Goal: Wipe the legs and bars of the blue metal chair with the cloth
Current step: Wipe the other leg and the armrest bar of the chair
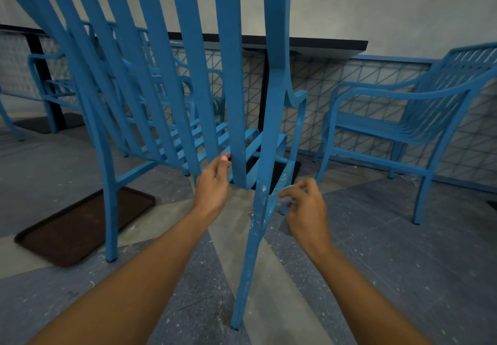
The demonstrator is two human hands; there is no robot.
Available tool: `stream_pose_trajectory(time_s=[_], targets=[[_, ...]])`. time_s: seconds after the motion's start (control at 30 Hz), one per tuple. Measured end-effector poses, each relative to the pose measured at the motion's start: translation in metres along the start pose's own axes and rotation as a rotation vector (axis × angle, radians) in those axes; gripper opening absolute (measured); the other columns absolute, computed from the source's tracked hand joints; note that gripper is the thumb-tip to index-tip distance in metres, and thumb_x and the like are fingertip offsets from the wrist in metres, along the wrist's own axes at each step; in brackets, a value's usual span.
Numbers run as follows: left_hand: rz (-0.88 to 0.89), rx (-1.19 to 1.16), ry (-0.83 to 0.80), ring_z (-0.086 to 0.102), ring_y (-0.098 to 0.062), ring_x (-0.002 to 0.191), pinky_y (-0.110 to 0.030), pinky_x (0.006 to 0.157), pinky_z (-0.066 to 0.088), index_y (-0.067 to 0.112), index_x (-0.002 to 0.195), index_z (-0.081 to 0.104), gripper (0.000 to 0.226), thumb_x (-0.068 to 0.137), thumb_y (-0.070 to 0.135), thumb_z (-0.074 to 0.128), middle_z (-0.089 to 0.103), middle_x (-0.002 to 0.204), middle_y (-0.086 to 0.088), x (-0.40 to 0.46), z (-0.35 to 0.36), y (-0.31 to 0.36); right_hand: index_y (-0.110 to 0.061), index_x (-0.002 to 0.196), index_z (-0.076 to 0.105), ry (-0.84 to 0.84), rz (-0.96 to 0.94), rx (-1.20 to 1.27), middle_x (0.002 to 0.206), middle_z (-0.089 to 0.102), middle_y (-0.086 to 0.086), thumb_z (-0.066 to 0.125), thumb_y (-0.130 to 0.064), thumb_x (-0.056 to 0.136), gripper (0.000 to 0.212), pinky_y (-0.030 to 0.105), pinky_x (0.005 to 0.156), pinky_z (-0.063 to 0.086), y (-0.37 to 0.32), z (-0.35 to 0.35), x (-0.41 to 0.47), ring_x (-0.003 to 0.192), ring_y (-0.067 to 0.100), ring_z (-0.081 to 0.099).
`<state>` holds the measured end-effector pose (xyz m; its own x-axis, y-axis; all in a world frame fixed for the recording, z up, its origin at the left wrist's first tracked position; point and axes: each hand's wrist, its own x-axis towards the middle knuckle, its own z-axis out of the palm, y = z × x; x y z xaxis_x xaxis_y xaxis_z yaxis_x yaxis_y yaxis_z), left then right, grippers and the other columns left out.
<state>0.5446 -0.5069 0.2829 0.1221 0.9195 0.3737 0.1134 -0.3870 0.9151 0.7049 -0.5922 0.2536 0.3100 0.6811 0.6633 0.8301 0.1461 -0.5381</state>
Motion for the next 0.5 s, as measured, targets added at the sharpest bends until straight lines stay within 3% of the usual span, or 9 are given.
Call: stream_pose_trajectory(time_s=[0.07, 0.2, 0.43, 0.5], targets=[[0.005, 0.009, -0.002, 0.054, -0.017, 0.118, -0.038, 0.104, 0.040, 0.022, 0.132, 0.050, 0.042, 0.100, 0.038, 0.028, 0.059, 0.126, -0.003, 0.000, 0.001, -0.002, -0.006, 0.087, 0.071, 0.076, 0.148, 0.158, 0.094, 0.052, -0.001, 0.054, 0.012, 0.082, 0.026, 0.011, 0.077, 0.046, 0.001, 0.002, 0.000, 0.086, 0.010, 0.055], [0.000, 0.024, -0.002, 0.055, -0.017, 0.116, -0.037, 0.102, 0.041, 0.021, 0.131, 0.051, 0.042, 0.100, 0.038, 0.028, 0.060, 0.124, -0.002, -0.001, 0.002, -0.006, -0.013, 0.106, 0.068, 0.159, 0.506, 0.444, 0.100, 0.064, 0.001, 0.053, 0.003, 0.089, 0.028, 0.022, 0.085, 0.050, -0.003, 0.009, 0.007, 0.092, 0.013, 0.061], [-0.058, -0.020, 0.009, 0.056, -0.018, 0.114, -0.036, 0.101, 0.041, 0.013, 0.129, 0.051, 0.042, 0.100, 0.035, 0.031, 0.059, 0.121, -0.001, -0.005, 0.005, -0.012, -0.019, 0.119, 0.063, 0.042, 0.559, 0.559, 0.102, 0.065, -0.004, 0.047, -0.008, 0.094, 0.032, 0.019, 0.080, 0.049, -0.020, 0.027, 0.012, 0.091, 0.008, 0.060], [-0.060, -0.007, 0.014, 0.056, -0.019, 0.113, -0.035, 0.099, 0.041, 0.012, 0.129, 0.051, 0.042, 0.100, 0.036, 0.031, 0.058, 0.116, 0.001, -0.006, 0.003, -0.014, -0.020, 0.124, 0.059, 0.000, 0.542, 0.554, 0.105, 0.065, -0.003, 0.045, -0.007, 0.094, 0.036, 0.024, 0.083, 0.052, -0.023, 0.033, 0.007, 0.095, 0.011, 0.062]])
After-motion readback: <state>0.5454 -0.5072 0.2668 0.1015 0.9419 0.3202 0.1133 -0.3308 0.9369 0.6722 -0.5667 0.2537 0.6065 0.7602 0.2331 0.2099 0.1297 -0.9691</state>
